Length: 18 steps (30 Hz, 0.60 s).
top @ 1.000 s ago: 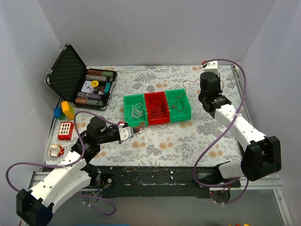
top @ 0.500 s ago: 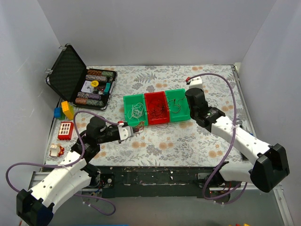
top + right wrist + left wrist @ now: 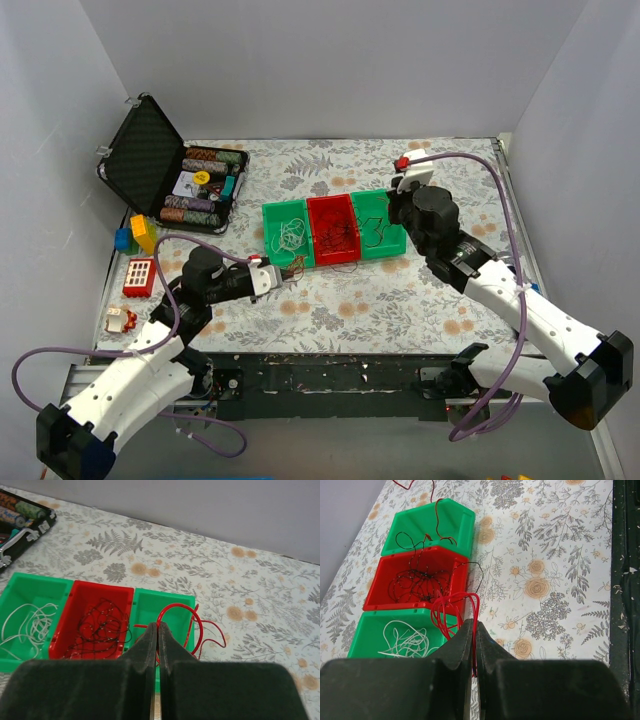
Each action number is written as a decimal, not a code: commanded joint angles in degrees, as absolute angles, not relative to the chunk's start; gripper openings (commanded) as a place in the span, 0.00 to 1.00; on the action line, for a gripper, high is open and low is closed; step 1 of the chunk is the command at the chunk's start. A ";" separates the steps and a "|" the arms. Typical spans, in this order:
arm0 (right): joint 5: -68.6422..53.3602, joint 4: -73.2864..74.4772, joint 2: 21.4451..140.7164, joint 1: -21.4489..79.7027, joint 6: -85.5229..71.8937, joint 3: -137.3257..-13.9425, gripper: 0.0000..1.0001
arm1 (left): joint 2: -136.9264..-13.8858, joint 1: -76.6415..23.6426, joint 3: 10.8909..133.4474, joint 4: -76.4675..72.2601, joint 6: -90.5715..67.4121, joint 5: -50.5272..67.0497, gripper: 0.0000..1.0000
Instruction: Untangle the cables
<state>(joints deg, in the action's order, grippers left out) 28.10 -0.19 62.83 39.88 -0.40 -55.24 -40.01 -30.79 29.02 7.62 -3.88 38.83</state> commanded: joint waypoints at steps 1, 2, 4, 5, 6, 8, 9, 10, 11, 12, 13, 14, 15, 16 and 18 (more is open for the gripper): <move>22.34 -1.58 62.14 39.90 -3.94 -56.08 0.01 | -39.11 -30.06 30.41 6.86 -4.48 40.16 0.01; 19.45 -2.02 61.70 39.90 -4.91 -54.86 0.01 | -39.02 -30.06 30.32 6.86 -4.48 40.25 0.00; 9.46 -5.43 59.86 39.90 -5.18 -51.52 0.01 | -39.02 -30.06 30.15 6.68 -4.57 40.43 0.00; 4.01 -7.45 59.16 39.99 -6.14 -50.29 0.01 | -39.02 -29.97 29.97 6.51 -4.66 40.52 0.00; 1.87 -7.99 59.15 39.90 -6.33 -49.75 0.01 | -39.02 -29.97 29.97 6.42 -4.66 40.52 0.01; 0.44 -7.30 59.94 39.90 -6.42 -51.15 0.01 | -39.02 -29.80 30.06 6.33 -4.83 40.52 0.01; 0.44 -7.47 60.03 39.90 -5.63 -51.94 0.01 | -39.02 -29.79 30.06 6.33 -4.83 40.52 0.01; 0.44 -7.73 60.29 39.82 -4.58 -53.51 0.01 | -39.02 -29.71 30.23 6.33 -4.92 40.52 0.00; 1.48 -7.39 60.73 39.81 -3.53 -55.18 0.01 | -39.02 -29.62 30.23 6.33 -4.92 40.43 0.00; 3.58 -6.34 61.60 39.73 -2.65 -57.54 0.01 | -39.11 -29.62 30.41 6.33 -4.92 40.43 0.00; 5.34 -4.33 62.92 39.38 -2.29 -60.09 0.01 | -39.20 -29.53 30.41 6.33 -4.83 40.52 0.00; 6.67 -2.65 63.80 38.85 -1.94 -61.60 0.01 | -39.20 -29.44 30.58 6.33 -4.83 40.60 0.01; 7.20 -1.59 64.77 38.41 -1.85 -62.13 0.01 | -39.11 -29.27 30.59 6.24 -4.83 40.69 0.01; 7.21 -1.67 65.38 37.89 -1.41 -61.70 0.01 | -39.02 -29.09 30.67 6.15 -4.92 40.78 0.01; 7.56 -0.88 66.35 36.83 -1.32 -60.13 0.01 | -38.76 -28.92 30.50 6.24 -5.27 40.78 0.01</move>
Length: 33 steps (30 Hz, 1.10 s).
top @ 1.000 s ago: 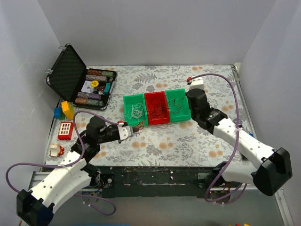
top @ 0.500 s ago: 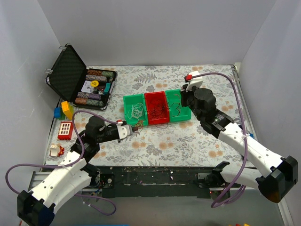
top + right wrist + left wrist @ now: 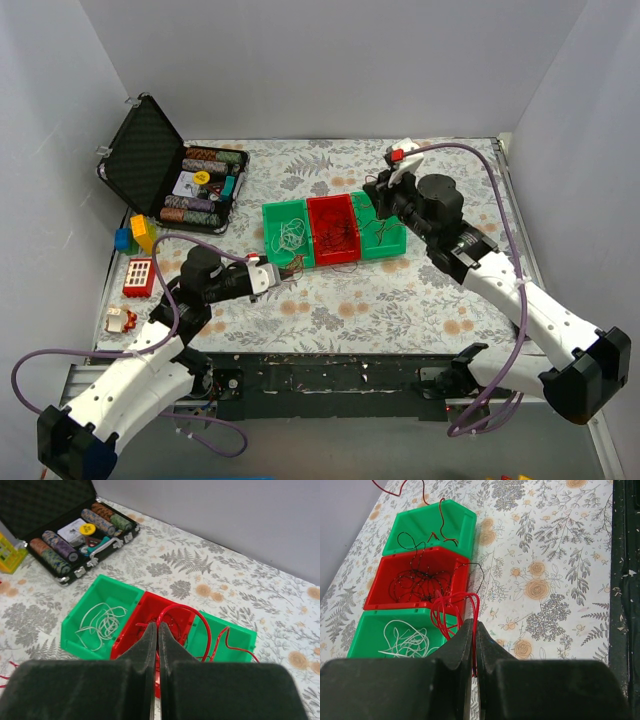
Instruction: Untangle the cables
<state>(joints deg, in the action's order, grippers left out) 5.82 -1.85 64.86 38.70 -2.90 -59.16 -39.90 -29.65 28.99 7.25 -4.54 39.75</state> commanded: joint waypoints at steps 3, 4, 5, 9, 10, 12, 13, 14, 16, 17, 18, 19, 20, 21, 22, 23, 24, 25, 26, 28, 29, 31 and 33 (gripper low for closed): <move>11.41 3.07 68.98 35.78 -1.67 -57.75 0.01 | -38.50 -28.65 30.67 6.50 -5.54 41.04 0.01; 12.21 3.95 69.86 35.42 -2.19 -56.96 0.01 | -38.58 -28.65 30.67 6.68 -5.54 41.04 0.01; 12.39 4.56 70.83 34.90 -2.72 -56.00 0.01 | -38.58 -28.65 30.67 6.68 -5.45 41.04 0.01; 14.32 3.87 73.65 33.84 -4.66 -53.44 0.01 | -38.93 -28.65 30.67 6.59 -5.01 41.22 0.01; 16.59 4.56 74.96 33.84 -5.09 -54.05 0.01 | -38.94 -28.65 30.67 6.59 -5.01 41.22 0.01; 19.15 6.76 78.20 33.49 -5.36 -56.24 0.01 | -39.02 -28.65 30.59 6.42 -5.10 41.31 0.01; 19.86 7.81 79.88 33.31 -5.71 -57.03 0.01 | -38.94 -28.57 30.50 6.33 -5.18 41.40 0.01; 20.21 8.08 80.94 33.22 -5.80 -57.82 0.01 | -38.85 -28.65 30.32 6.33 -5.19 41.40 0.01; 21.70 8.87 83.57 33.13 -6.15 -58.88 0.01 | -38.67 -28.56 30.24 6.33 -5.36 41.31 0.01; 21.88 8.79 84.72 32.96 -6.59 -59.32 0.01 | -38.58 -28.56 30.06 6.33 -5.45 41.31 0.01; 21.54 8.18 85.77 32.96 -6.77 -59.41 0.01 | -38.50 -28.56 30.06 6.33 -5.45 41.31 0.01; 21.01 6.96 86.13 32.96 -6.94 -59.07 0.01 | -38.41 -28.56 29.97 6.33 -5.45 41.22 0.01; 20.40 4.77 86.57 32.96 -7.12 -58.45 0.01 | -38.41 -28.56 29.80 6.33 -5.45 41.22 0.01; 20.22 2.31 86.83 32.78 -7.12 -57.93 0.01 | -38.32 -28.65 29.79 6.33 -5.45 41.22 0.01; 20.21 0.55 87.18 32.87 -7.12 -57.57 0.01 | -38.32 -28.57 29.79 6.33 -5.54 41.13 0.01; 20.21 -2.34 87.62 32.87 -6.77 -57.48 0.01 | -38.32 -28.56 29.71 6.33 -5.62 41.22 0.01; 20.30 -4.03 88.06 32.87 -6.16 -57.65 0.01 | -38.41 -28.56 29.71 6.42 -5.71 41.22 0.01; 20.22 -5.70 88.50 32.87 -5.72 -58.00 0.01 | -38.41 -28.65 29.88 6.42 -5.71 41.22 0.01; 20.21 -7.10 89.03 32.87 -5.02 -58.44 0.01 | -38.41 -28.57 29.88 6.59 -5.71 41.22 0.01; 20.04 -9.30 90.61 32.78 -4.31 -59.41 0.01 | -38.41 -28.65 29.80 6.77 -5.71 41.22 0.01; 19.78 -10.19 91.57 32.78 -4.05 -59.85 0.01 | -38.41 -28.57 29.79 6.77 -5.63 41.22 0.00; 19.42 -9.67 94.82 32.52 -4.30 -61.25 0.01 | -38.41 -28.65 29.79 6.77 -5.54 41.13 0.00; 18.90 -8.18 97.28 32.43 -5.27 -61.96 0.01 | -38.32 -28.56 29.88 6.94 -5.62 41.13 0.00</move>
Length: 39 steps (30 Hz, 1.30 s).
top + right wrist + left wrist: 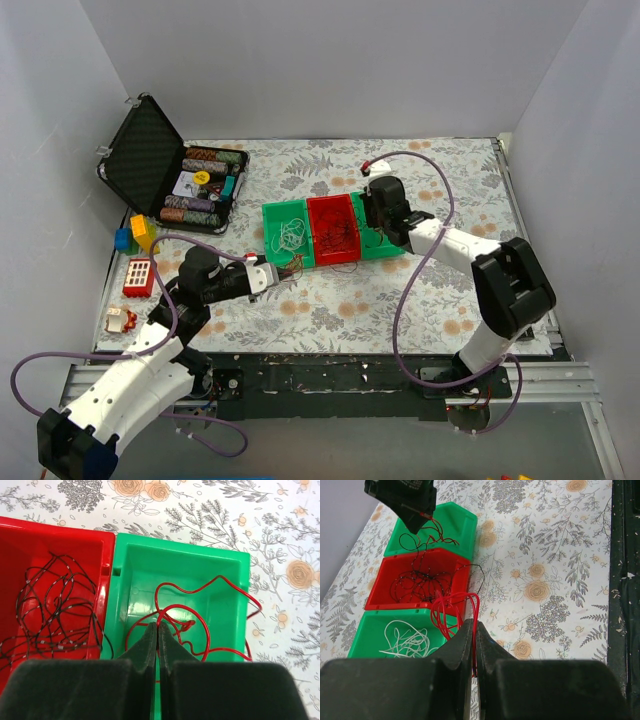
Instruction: Untangle the cables
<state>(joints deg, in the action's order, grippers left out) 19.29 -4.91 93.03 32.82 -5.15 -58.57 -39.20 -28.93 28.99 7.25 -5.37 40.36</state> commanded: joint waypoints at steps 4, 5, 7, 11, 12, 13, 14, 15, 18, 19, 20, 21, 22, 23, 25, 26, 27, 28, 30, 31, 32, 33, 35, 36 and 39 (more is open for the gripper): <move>15.91 -4.49 98.88 32.26 -8.69 -61.70 0.12 | -38.23 -28.56 29.97 7.73 -5.36 41.04 0.00; 15.56 -3.96 98.01 32.26 -9.31 -61.44 0.21 | -38.23 -28.56 30.06 7.91 -5.19 41.13 0.00; 15.03 -3.95 94.50 31.91 -10.19 -60.65 0.42 | -38.41 -28.56 30.06 8.00 -5.01 41.31 0.00; 12.23 -1.42 87.47 29.19 -11.86 -63.10 0.61 | -38.58 -28.65 29.97 7.82 -5.01 41.84 0.00; 11.17 -0.71 85.80 28.40 -12.30 -64.15 0.64 | -38.58 -28.57 29.88 7.82 -5.10 41.84 0.00; 10.03 -0.09 84.65 27.43 -12.83 -65.12 0.67 | -38.50 -28.65 29.80 7.74 -5.10 41.84 0.00; 9.15 1.57 83.25 26.55 -13.44 -65.74 0.69 | -38.50 -28.57 29.79 7.73 -5.27 41.75 0.00; 8.71 2.36 82.10 25.59 -14.06 -66.18 0.70 | -38.50 -28.56 29.79 7.82 -5.27 41.75 0.00; 8.52 4.82 80.07 21.73 -17.30 -66.18 0.73 | -38.50 -28.56 29.97 8.00 -5.27 41.75 0.00; 8.35 5.79 79.98 18.92 -20.36 -65.66 0.73 | -38.50 -28.56 30.06 8.00 -5.19 41.75 0.00; 7.13 6.67 80.15 17.50 -21.96 -64.61 0.74 | -38.50 -28.56 30.06 8.00 -5.19 41.75 0.00; 5.03 6.85 80.42 13.49 -25.98 -63.21 0.74 | -38.50 -28.65 30.15 8.00 -5.19 41.75 0.00; 1.09 5.99 80.77 10.75 -29.41 -61.02 0.75 | -38.41 -28.57 30.23 8.00 -5.10 41.66 0.00; -3.47 4.06 81.12 7.68 -32.40 -58.47 0.77 | -38.32 -28.56 30.23 8.09 -5.10 41.49 0.00; -10.34 -1.29 81.82 3.88 -36.80 -53.81 0.80 | -38.32 -28.65 30.41 8.52 -4.92 41.40 0.00; -12.72 -3.84 82.35 2.82 -38.39 -52.22 0.80 | -38.41 -28.57 30.58 8.96 -4.75 41.40 0.00; -14.83 -5.78 82.79 2.20 -39.89 -50.73 0.81 | -38.58 -28.56 30.67 9.23 -4.57 41.40 0.00; -16.51 -7.63 83.40 1.94 -41.03 -49.93 0.81 | -38.67 -28.56 30.76 9.40 -4.40 41.40 0.00; -18.97 -8.96 84.72 1.67 -42.53 -49.39 0.81 | -39.02 -28.56 31.03 9.40 -4.13 41.48 0.00; -19.77 -9.31 85.34 1.67 -43.15 -49.31 0.81 | -39.20 -28.56 31.20 9.32 -4.04 41.57 0.00; -20.65 -9.75 85.86 1.67 -44.02 -49.13 0.81 | -39.29 -28.56 31.29 9.06 -4.13 41.57 0.00; -21.26 -10.36 86.57 1.67 -44.99 -48.78 0.80 | -39.46 -28.56 31.12 8.79 -4.13 41.66 0.00; -22.67 -12.73 87.10 1.67 -47.01 -47.47 0.79 | -39.46 -28.56 31.11 8.53 -4.13 41.75 0.00; -22.94 -14.14 87.19 1.67 -47.80 -46.68 0.78 | -39.64 -28.56 31.11 8.53 -4.13 41.75 0.00; -24.34 -17.49 88.15 1.58 -51.06 -44.74 0.73 | -40.08 -28.56 31.55 8.61 -4.22 41.84 0.00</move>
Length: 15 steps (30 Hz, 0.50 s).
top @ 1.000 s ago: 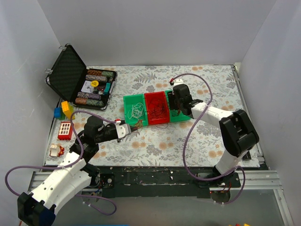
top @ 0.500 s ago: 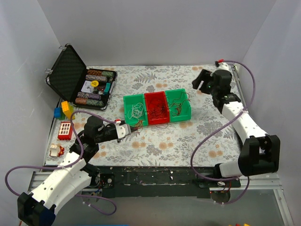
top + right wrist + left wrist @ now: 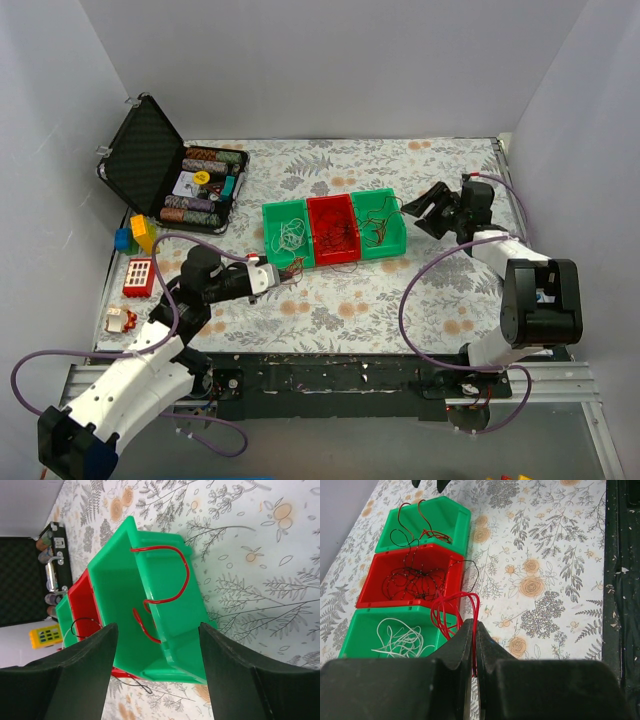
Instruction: Untangle the cables
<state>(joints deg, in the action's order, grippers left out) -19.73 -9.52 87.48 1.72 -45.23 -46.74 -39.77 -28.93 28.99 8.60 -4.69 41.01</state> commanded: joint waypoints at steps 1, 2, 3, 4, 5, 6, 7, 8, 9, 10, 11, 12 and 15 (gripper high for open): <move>-24.61 -17.75 88.50 1.67 -51.67 -44.48 0.71 | -40.25 -28.65 31.73 8.61 -4.22 41.84 0.00; -24.78 -18.28 88.77 1.67 -52.03 -44.04 0.69 | -40.43 -28.57 31.90 8.61 -4.22 41.84 0.00; -24.96 -18.46 89.03 1.76 -52.12 -43.86 0.66 | -40.52 -28.56 31.99 8.61 -4.22 41.92 0.00; -25.13 -18.54 89.03 1.67 -52.21 -43.94 0.64 | -40.52 -28.56 31.91 8.61 -4.22 41.92 0.00; -25.22 -18.37 89.29 1.76 -52.21 -44.03 0.62 | -40.60 -28.56 31.90 8.53 -4.22 41.92 0.00; -25.22 -18.20 89.38 1.67 -52.03 -44.12 0.59 | -40.61 -28.56 31.82 8.53 -4.22 41.92 0.00; -25.05 -18.19 89.47 1.67 -51.68 -44.12 0.58 | -40.69 -28.56 31.82 8.53 -4.22 42.01 0.00; -24.70 -18.19 89.39 1.67 -51.68 -44.30 0.57 | -40.69 -28.56 31.73 8.53 -4.22 42.10 0.00; -24.52 -18.37 89.47 1.67 -51.77 -44.30 0.55 | -40.69 -28.56 31.82 8.53 -4.22 42.10 0.00; -24.52 -18.72 89.65 1.76 -51.85 -44.38 0.54 | -40.87 -28.56 31.82 8.53 -4.22 42.19 0.00; -24.52 -18.81 90.00 1.67 -52.12 -44.56 0.52 | -40.87 -28.56 31.90 8.53 -4.22 42.27 0.00; -24.61 -19.07 90.35 1.67 -52.38 -44.73 0.51 | -40.96 -28.56 31.90 8.53 -4.31 42.28 0.00; -24.61 -20.04 91.58 1.67 -53.00 -45.17 0.50 | -40.96 -28.56 32.17 8.44 -4.22 42.28 0.00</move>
<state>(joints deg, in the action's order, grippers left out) -23.77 -16.36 89.76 1.72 -51.57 -44.16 -40.93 -28.93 29.87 8.60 -4.69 41.28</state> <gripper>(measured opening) 0.510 0.015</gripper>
